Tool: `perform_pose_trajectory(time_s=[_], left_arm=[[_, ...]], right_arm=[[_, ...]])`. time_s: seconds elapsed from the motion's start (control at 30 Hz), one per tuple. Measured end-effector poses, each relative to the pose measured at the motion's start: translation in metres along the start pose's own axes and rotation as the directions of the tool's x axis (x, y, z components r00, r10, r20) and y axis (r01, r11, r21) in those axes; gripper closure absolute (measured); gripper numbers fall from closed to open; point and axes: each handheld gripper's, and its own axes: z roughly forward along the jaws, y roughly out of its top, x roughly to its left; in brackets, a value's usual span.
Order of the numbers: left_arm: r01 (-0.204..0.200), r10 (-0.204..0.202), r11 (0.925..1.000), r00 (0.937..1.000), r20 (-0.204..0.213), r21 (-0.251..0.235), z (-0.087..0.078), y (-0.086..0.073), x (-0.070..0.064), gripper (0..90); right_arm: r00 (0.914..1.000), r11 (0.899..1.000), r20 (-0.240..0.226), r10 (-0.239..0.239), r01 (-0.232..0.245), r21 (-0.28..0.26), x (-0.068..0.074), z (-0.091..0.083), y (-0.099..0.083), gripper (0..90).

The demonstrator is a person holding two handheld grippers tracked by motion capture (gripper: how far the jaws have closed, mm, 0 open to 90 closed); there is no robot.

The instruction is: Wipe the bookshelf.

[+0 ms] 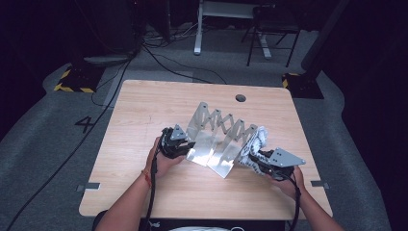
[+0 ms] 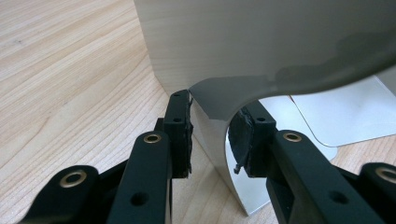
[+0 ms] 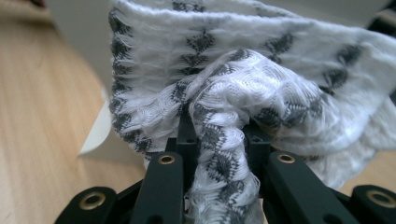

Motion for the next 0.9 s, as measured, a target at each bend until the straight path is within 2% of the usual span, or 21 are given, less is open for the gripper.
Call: perform_pose_trajectory(time_s=[0.13, 0.23, 0.33, 0.43, 0.57, 0.67, 0.73, 0.87, 0.9], left_arm=[[-0.002, 0.002, 1.0, 1.0, 0.003, 0.003, 0.0, 0.0, 0.0, 69.2], [-0.012, 0.012, 0.9999, 0.9999, 0.0, 0.008, 0.001, 0.0, 0.0, 69.2], [-0.01, 0.01, 0.9999, 0.9999, 0.006, 0.009, 0.001, 0.0, 0.0, 69.1], [-0.01, 0.01, 0.9999, 0.9999, 0.008, 0.01, 0.001, 0.0, -0.001, 69.0], [-0.011, 0.011, 0.9999, 0.9999, 0.008, 0.012, 0.001, 0.0, -0.001, 68.8], [-0.009, 0.009, 0.9999, 0.9999, 0.009, 0.013, 0.001, 0.0, -0.001, 68.7], [-0.014, 0.014, 0.9998, 0.9999, 0.003, 0.011, 0.002, 0.0, 0.0, 68.6], [-0.01, 0.01, 0.9999, 0.9999, 0.009, 0.013, 0.002, 0.0, -0.001, 68.4], [-0.01, 0.01, 0.9999, 0.9999, 0.011, 0.013, 0.002, 0.0, -0.001, 68.4]], right_arm=[[0.9983, 0.995, -0.054, -0.021, 0.026, 0.094, 0.008, 0.014, -0.009, 74.9], [0.9931, 0.984, -0.111, -0.038, 0.056, 0.168, 0.014, 0.025, -0.016, 74.6], [0.988, 0.975, -0.145, -0.053, 0.083, 0.205, 0.021, 0.033, -0.022, 74.1], [0.9847, 0.971, -0.158, -0.073, 0.107, 0.215, 0.025, 0.036, -0.023, 74.0], [0.9874, 0.979, -0.139, -0.076, 0.101, 0.177, 0.022, 0.027, -0.015, 74.2], [0.9931, 0.993, -0.105, -0.053, 0.063, 0.099, 0.016, 0.013, -0.005, 74.4], [0.9958, 0.998, -0.073, -0.055, 0.058, 0.037, 0.013, 0.001, 0.004, 74.5], [0.9995, 0.996, 0.001, -0.031, 0.031, -0.083, 0.006, -0.018, 0.016, 74.5], [0.9995, 0.995, 0.012, -0.027, 0.028, -0.092, 0.005, -0.02, 0.016, 74.4]])
